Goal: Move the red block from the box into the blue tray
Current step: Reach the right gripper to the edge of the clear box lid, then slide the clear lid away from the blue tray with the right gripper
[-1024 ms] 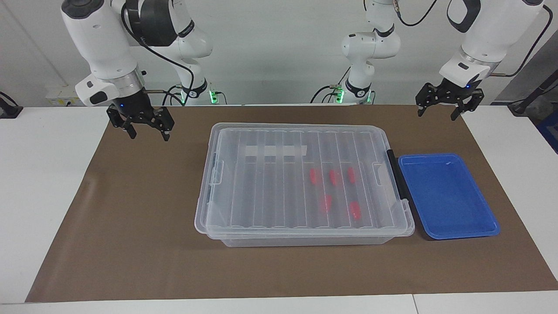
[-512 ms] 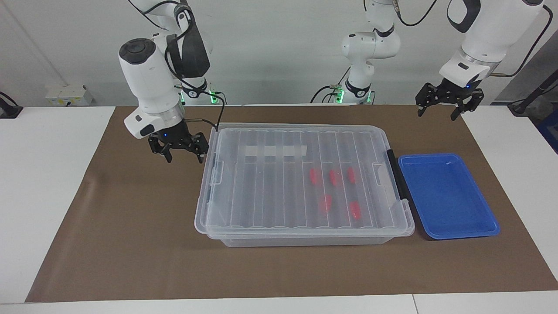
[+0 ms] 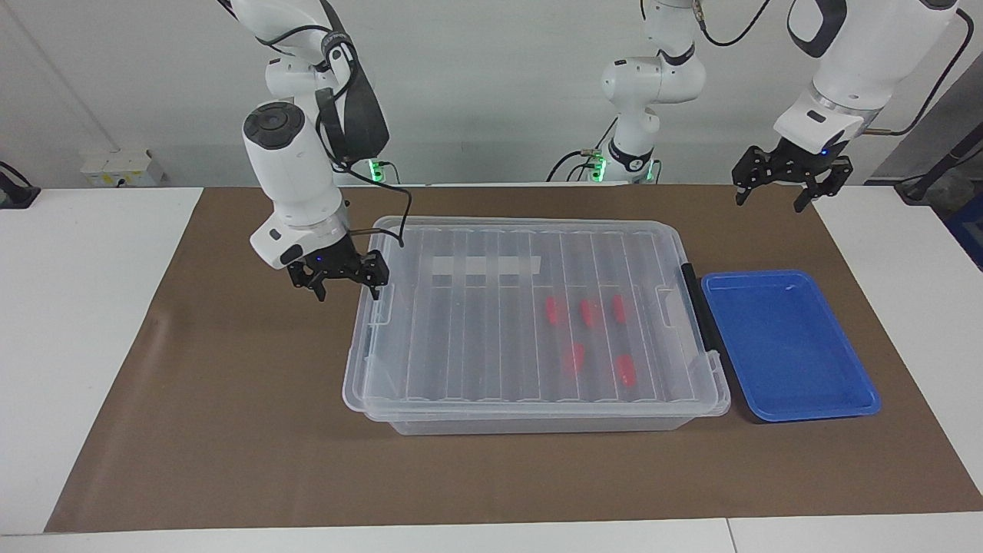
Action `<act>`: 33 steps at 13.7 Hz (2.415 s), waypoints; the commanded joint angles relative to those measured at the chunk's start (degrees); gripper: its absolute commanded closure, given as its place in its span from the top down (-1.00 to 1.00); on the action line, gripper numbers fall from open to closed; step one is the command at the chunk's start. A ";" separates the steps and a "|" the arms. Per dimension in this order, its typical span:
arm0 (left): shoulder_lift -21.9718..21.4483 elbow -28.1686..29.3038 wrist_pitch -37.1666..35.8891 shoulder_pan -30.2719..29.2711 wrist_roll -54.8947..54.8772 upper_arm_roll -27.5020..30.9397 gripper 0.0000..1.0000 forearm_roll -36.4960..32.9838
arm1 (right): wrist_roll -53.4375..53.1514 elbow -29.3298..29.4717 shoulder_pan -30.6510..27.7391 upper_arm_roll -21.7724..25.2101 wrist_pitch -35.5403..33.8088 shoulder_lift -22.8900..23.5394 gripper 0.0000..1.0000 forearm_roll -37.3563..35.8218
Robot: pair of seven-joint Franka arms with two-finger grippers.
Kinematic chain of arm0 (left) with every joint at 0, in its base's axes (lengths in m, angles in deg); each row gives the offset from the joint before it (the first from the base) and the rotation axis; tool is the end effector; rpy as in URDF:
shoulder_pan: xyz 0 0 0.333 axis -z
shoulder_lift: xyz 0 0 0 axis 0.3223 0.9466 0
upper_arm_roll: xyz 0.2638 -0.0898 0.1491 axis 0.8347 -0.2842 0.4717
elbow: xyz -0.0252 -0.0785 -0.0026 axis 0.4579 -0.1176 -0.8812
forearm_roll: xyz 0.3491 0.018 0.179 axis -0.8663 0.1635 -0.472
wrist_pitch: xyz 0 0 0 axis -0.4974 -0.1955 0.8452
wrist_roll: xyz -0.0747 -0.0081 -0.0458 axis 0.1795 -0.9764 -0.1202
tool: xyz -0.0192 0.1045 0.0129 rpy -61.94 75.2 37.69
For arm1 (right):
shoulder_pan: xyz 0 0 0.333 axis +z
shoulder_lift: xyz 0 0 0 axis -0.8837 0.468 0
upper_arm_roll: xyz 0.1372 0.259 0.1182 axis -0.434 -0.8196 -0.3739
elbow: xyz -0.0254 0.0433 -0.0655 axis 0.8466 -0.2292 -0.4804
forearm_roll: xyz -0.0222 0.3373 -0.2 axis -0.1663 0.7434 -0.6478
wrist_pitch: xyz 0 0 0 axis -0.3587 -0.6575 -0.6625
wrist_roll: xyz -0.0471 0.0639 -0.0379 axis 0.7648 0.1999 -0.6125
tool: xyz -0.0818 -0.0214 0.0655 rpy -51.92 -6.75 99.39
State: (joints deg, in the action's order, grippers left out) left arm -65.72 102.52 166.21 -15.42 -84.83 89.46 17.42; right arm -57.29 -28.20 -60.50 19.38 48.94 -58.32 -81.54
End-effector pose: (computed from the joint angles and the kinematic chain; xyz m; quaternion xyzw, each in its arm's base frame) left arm 0.5341 -0.0151 0.6188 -0.9912 0.1324 0.0034 0.0062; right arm 0.6017 0.1355 0.4720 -0.9993 0.0183 -0.0287 0.0165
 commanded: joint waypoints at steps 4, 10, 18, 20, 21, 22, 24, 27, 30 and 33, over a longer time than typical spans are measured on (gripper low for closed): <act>-0.89 0.96 -0.14 -0.66 -0.36 -0.40 1.00 -0.55 | -0.13 -1.69 0.07 -0.48 0.22 -0.40 1.00 -0.88; -0.89 0.96 -0.14 -0.66 -0.36 -0.40 1.00 -0.55 | 4.35 -1.69 -0.37 0.04 -0.93 -0.49 1.00 -2.02; -0.89 0.96 -0.14 -0.66 -0.36 -0.40 1.00 -0.55 | 18.31 -1.25 -0.63 5.92 -2.07 -0.58 0.98 -2.02; -0.89 0.96 -0.14 -0.66 -0.36 -0.40 1.00 -0.55 | 22.61 -1.08 -0.55 7.77 -2.68 -0.58 0.99 -2.02; -0.89 0.79 0.04 -0.40 -0.01 -0.57 1.00 -0.47 | 24.55 -1.08 -0.55 8.56 -2.86 -0.67 0.99 -2.02; -1.06 0.44 -0.22 0.39 -0.27 -0.83 1.00 -0.55 | 26.83 -0.99 -0.55 9.70 -3.39 -0.67 0.99 -1.93; -1.15 0.17 -0.14 0.31 3.56 -0.84 1.00 -0.47 | 31.40 -0.90 -0.55 11.46 -3.91 -0.76 0.99 -1.93; -1.32 0.96 3.80 2.15 28.04 -1.89 1.00 0.06 | 38.69 0.15 -0.55 14.71 -5.23 -0.76 0.99 -1.84; -0.97 1.05 7.23 6.37 37.23 -2.15 1.00 0.15 | 47.56 0.59 -0.55 18.31 -6.29 -0.76 0.99 -1.67; 0.08 4.81 14.86 9.96 39.98 -2.15 1.00 0.76 | 55.83 2.34 -0.63 21.30 -7.52 -0.41 0.99 -1.58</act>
State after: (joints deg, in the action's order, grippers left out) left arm -65.65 103.57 175.86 -7.81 -46.58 86.60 17.70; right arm -6.17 -27.19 -60.96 39.41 43.33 -58.57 -82.90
